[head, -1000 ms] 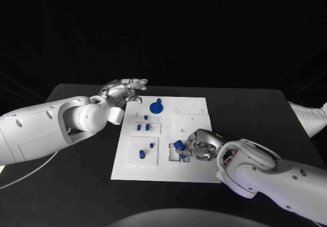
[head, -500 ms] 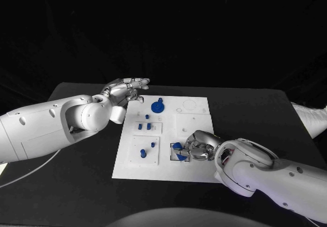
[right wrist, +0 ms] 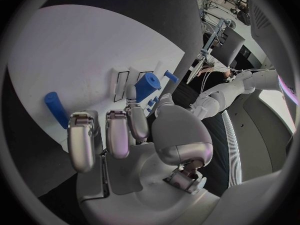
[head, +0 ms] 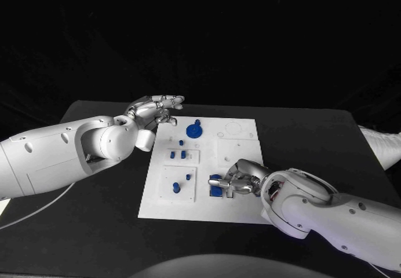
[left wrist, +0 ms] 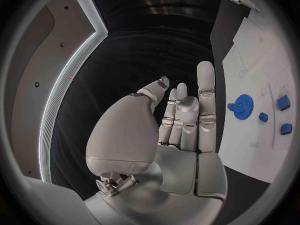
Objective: Assemble the parts on the task board
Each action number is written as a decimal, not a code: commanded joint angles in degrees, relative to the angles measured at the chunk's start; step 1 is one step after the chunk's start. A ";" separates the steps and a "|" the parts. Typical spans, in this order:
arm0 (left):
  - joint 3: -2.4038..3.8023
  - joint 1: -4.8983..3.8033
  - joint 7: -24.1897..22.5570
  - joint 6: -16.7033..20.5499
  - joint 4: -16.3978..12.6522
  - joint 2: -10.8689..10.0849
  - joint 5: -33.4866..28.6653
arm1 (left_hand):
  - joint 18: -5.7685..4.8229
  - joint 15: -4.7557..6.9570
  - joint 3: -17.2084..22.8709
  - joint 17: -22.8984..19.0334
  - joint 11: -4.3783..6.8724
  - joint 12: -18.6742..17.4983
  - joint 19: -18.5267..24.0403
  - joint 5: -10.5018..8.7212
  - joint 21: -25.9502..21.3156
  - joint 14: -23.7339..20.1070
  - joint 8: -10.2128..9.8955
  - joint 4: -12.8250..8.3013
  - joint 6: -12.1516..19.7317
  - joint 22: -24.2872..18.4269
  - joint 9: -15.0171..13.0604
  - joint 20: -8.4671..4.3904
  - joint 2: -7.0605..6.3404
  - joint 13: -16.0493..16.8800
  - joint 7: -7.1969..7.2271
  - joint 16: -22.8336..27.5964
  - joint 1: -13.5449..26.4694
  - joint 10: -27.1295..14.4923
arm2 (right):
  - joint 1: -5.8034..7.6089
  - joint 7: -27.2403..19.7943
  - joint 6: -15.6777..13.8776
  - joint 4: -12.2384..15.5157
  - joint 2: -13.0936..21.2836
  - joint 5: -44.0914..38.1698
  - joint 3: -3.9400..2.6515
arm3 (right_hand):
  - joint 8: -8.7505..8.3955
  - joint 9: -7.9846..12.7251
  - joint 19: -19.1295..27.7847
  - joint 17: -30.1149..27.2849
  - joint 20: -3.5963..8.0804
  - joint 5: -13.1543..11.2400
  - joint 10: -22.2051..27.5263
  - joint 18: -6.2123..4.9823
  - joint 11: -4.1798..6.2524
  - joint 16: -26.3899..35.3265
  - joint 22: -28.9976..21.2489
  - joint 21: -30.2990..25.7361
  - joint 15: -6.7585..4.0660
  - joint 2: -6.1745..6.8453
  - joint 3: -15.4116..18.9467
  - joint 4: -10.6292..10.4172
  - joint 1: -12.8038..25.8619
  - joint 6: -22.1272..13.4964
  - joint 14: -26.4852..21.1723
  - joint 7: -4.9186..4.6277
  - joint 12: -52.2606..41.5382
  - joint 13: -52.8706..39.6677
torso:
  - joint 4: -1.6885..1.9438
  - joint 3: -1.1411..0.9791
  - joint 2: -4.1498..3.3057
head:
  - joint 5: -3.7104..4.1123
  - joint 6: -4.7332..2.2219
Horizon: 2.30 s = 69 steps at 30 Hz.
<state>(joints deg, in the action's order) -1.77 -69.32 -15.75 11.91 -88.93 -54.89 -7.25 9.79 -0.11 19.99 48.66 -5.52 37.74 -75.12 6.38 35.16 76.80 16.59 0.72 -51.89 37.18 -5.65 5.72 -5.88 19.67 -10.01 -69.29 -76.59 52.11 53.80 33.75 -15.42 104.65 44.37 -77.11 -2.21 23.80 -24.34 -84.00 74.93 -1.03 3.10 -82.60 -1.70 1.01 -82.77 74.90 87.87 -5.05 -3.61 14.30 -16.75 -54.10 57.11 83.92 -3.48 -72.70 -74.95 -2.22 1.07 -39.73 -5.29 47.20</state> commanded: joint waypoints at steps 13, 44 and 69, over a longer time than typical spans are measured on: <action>0.03 -0.02 -0.24 -1.19 -0.02 0.01 0.22 | 0.59 -0.36 0.48 -0.32 0.10 0.58 0.14 0.22 -0.25 -0.27 0.76 -0.22 0.80 -0.13 -0.14 0.25 0.39 -0.24 -0.12 -0.04 -0.51 -0.72 | -0.11 -0.21 -0.09 0.67 0.49 -3.90 0.03 | -0.11 -1.21 -5.09 1.64 -0.26 -0.07 0.14 0.94 0.13 0.37 11.82 0.02 0.12 -0.96 -4.94 10.47 -17.94 0.69 3.61 0.30 0.05 -2.59 | -0.01 -0.03 0.01 | -0.25 0.27; -0.06 0.00 -0.08 -1.24 0.13 -0.08 0.22 | 0.59 -0.36 0.57 -0.37 0.09 0.66 0.15 0.21 -0.25 -0.29 0.87 -0.23 0.86 -0.12 -0.16 0.25 0.45 -0.28 -0.13 -0.03 -0.53 -0.77 | 2.24 -9.73 -5.56 6.32 13.07 1.63 -0.14 | -4.79 0.11 -4.97 2.25 -1.07 9.38 0.58 0.86 -1.21 0.33 11.44 -0.30 1.16 -2.09 -4.15 9.51 -17.37 -2.09 3.71 -1.33 0.90 -2.64 | -0.59 -0.06 0.10 | 1.28 -0.82; -0.17 0.17 -0.10 -1.57 0.30 0.01 0.22 | 0.59 -0.36 0.59 -0.38 0.09 0.67 0.15 0.21 -0.25 -0.29 0.89 -0.23 0.87 -0.12 -0.16 0.25 0.46 -0.29 -0.13 -0.03 -0.53 -0.77 | 0.04 -0.57 3.79 3.20 13.45 -15.88 -0.03 | -4.02 -2.87 -4.97 2.36 -0.70 10.65 0.78 0.85 -0.57 0.49 11.47 -0.33 0.65 -0.71 -2.13 7.11 -15.47 -0.47 3.69 -0.53 1.64 -2.40 | -0.47 -0.06 0.08 | 2.18 -0.67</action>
<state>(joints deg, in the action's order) -1.96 -69.17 -15.59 11.60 -88.60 -54.95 -7.25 9.80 -0.30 20.21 48.34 -5.51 38.16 -75.12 6.37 35.16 76.61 17.26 0.49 -51.38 37.11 -5.71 5.72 -5.58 19.43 -10.12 -69.28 -76.89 51.70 53.96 31.41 -13.42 108.04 57.97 -89.62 -2.24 20.09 -27.16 -84.00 74.94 -1.87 13.49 -82.13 -1.69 0.31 -82.66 74.91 87.87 -4.09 -4.20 12.15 -9.42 -69.51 57.02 84.01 -3.97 -71.22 -79.51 -2.74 0.96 -39.67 -3.05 46.47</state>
